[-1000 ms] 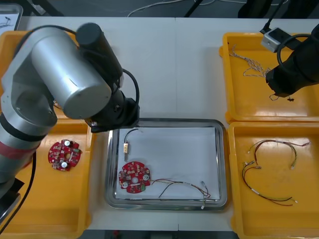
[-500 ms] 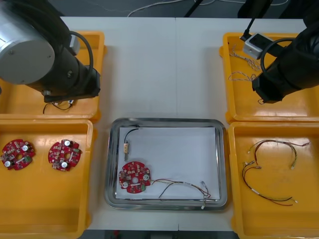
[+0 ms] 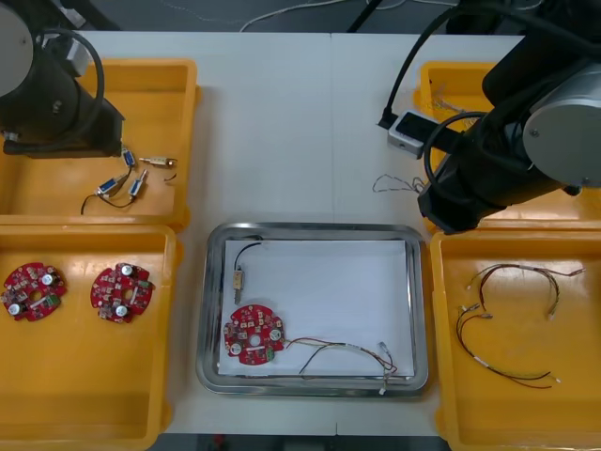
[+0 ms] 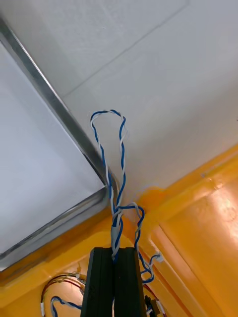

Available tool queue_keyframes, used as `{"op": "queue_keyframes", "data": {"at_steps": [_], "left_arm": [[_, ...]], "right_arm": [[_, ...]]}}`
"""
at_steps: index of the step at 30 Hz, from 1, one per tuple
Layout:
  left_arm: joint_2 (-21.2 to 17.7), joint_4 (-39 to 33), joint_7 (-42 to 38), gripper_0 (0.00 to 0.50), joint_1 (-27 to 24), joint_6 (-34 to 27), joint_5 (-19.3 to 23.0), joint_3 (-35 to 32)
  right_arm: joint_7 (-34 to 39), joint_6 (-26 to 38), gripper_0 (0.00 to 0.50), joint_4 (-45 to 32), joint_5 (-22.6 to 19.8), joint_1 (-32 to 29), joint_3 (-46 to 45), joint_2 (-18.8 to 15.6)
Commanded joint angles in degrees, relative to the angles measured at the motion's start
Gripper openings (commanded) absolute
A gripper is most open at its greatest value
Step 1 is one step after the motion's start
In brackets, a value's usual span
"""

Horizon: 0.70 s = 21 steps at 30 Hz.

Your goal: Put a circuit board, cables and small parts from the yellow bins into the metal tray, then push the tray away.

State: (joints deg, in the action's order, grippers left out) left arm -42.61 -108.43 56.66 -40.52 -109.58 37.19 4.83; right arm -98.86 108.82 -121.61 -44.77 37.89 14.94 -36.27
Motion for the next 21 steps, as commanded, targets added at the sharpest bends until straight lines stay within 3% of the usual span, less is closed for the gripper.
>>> {"op": "queue_keyframes", "data": {"at_steps": [1, 5, 17, 21], "left_arm": [[-2.4, 3.0, 2.5, 0.500, -2.1, 1.7, -3.4, -2.4], [-2.7, 6.0, 6.2, 0.500, -2.1, 3.2, -5.6, -3.5], [-2.7, 9.2, 8.3, 0.500, -2.0, 6.7, -6.3, -4.9], [-2.7, 11.4, 12.7, 0.500, -2.0, 8.6, -6.1, -5.5]], "right_arm": [[-4.4, -1.8, 0.000, -1.8, -0.7, 1.7, 4.9, 2.1], [-5.6, -2.8, 0.000, -1.8, 0.5, 2.4, 8.9, 3.0], [-8.5, -8.0, 0.000, 1.8, 3.1, 3.6, 20.3, 4.0], [-8.9, -9.0, 0.000, 2.5, 3.8, 3.6, 22.3, 3.9]]}}
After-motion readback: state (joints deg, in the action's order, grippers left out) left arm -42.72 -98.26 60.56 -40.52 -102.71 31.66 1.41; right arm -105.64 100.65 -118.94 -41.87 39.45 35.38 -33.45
